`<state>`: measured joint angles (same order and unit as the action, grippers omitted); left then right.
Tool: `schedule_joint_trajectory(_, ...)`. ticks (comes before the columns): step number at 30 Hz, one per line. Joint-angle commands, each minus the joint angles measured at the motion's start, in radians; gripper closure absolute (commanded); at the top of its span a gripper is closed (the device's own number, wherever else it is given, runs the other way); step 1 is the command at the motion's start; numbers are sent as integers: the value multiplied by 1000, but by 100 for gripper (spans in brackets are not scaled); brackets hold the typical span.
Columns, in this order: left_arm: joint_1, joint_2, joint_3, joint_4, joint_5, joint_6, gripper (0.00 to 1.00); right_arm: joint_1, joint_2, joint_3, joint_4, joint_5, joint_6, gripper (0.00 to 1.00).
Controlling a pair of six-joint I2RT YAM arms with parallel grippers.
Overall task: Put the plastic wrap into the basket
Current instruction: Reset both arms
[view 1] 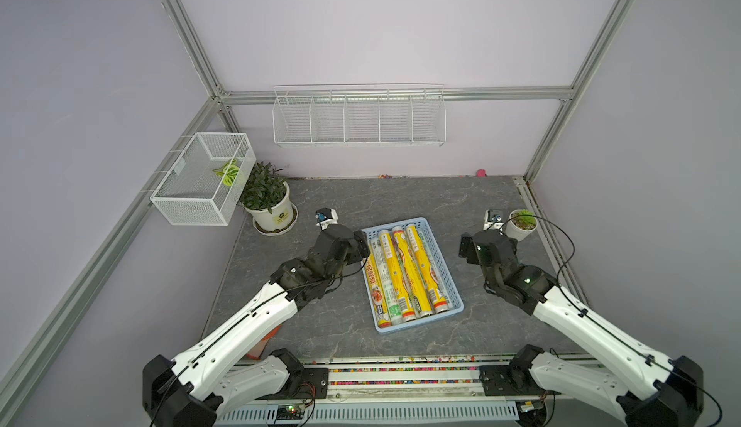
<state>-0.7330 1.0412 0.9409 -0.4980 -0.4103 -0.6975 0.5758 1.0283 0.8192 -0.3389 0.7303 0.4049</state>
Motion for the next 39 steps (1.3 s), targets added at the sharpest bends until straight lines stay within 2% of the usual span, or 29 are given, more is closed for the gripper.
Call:
schedule_joint_trajectory(1,34,-39,-52,31,-267,136,5,-99,31,-41,81,108,-94,4)
schedule_joint_trajectory(3,90,-53,-91,53,-304,176,1,-155,44,-79,147,83,-148,4)
schedule_joint_trajectory(7,223,-49,-171,114,-384,240,0,-256,68,-157,272,37,-217,4)
schedule_joint_trajectory(9,310,-37,-206,168,-382,292,0,-312,86,-207,324,21,-217,4)
schedule_joint_trajectory(11,380,-32,-231,187,-387,278,0,-346,94,-253,384,4,-240,4)
schedule_joint_trajectory(15,493,-15,-387,416,-372,313,0,-394,132,-364,587,-82,-267,4)
schedule_joint_trajectory(18,509,37,-448,561,-337,392,0,-418,190,-407,713,-194,-278,4)
schedule_joint_trajectory(22,510,127,-469,706,-254,465,0,-425,256,-411,822,-229,-313,4)
schedule_joint_trajectory(26,510,241,-548,1017,-205,576,0,-437,329,-412,983,-328,-386,4)
schedule_joint_trajectory(27,512,242,-539,1014,-182,579,0,-440,350,-405,1006,-333,-397,4)
schedule_joint_trajectory(30,542,269,-578,1173,-80,622,0,-451,389,-414,1076,-392,-387,4)
schedule_joint_trajectory(34,560,299,-590,1268,-22,658,0,-451,481,-455,1233,-417,-405,4)
schedule_joint_trajectory(38,591,331,-582,1298,37,683,0,-460,489,-437,1198,-439,-399,3)
schedule_joint_trajectory(39,604,355,-594,1350,46,684,0,-466,489,-426,1176,-455,-395,3)
